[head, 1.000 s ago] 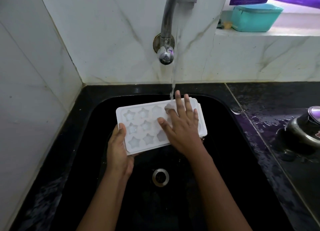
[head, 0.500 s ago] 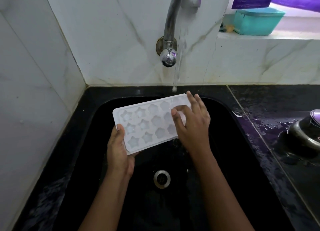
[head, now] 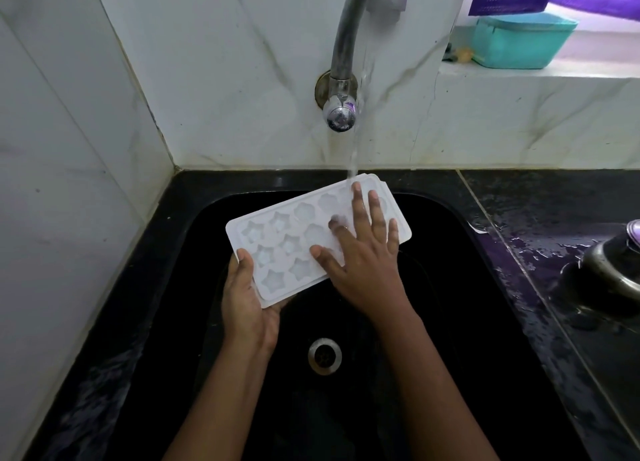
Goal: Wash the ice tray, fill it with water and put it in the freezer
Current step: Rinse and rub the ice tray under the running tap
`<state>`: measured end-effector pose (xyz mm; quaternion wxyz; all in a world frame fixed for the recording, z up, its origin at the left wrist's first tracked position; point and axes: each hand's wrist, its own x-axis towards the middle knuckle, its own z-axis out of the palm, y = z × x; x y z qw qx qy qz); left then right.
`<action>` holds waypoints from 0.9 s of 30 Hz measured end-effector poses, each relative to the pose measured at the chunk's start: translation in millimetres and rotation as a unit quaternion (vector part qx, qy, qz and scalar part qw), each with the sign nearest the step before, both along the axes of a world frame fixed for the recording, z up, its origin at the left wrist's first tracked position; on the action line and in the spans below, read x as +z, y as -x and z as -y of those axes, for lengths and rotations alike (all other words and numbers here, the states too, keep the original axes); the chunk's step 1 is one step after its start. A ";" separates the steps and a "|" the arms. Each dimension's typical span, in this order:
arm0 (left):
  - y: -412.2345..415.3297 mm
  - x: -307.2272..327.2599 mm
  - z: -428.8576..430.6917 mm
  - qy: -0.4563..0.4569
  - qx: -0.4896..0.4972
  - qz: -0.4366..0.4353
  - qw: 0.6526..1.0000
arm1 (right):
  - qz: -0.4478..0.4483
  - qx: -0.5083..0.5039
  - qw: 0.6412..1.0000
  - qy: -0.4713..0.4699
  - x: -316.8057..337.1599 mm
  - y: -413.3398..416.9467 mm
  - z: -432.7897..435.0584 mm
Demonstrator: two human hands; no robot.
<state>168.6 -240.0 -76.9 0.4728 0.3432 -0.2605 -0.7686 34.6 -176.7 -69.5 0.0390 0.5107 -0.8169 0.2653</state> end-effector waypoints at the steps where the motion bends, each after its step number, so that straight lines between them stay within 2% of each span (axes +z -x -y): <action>1: -0.9 -0.6 0.7 0.005 0.005 0.006 1.000 | 0.005 0.001 1.000 0.004 0.6 2.1 -0.9; 6: 1.2 0.9 -0.7 0.019 -0.006 0.018 1.000 | -0.028 -0.065 0.997 0.020 -1.9 -3.8 -2.2; 11: -1.4 -0.4 4.4 0.006 0.013 0.020 1.000 | 0.023 0.002 1.000 -0.009 -0.3 -3.7 0.4; 16: 0.7 -1.9 3.2 0.012 0.001 0.027 1.000 | -0.038 -0.062 0.997 0.015 -6.3 -5.6 -2.2; 21: -3.4 -3.1 9.7 0.003 0.018 0.034 0.999 | 0.016 -0.005 1.000 -0.023 -4.3 -7.6 0.8; 27: 2.8 -2.1 4.2 -0.006 -0.004 0.018 1.000 | -0.020 -0.064 0.998 0.012 -6.3 -8.8 -0.3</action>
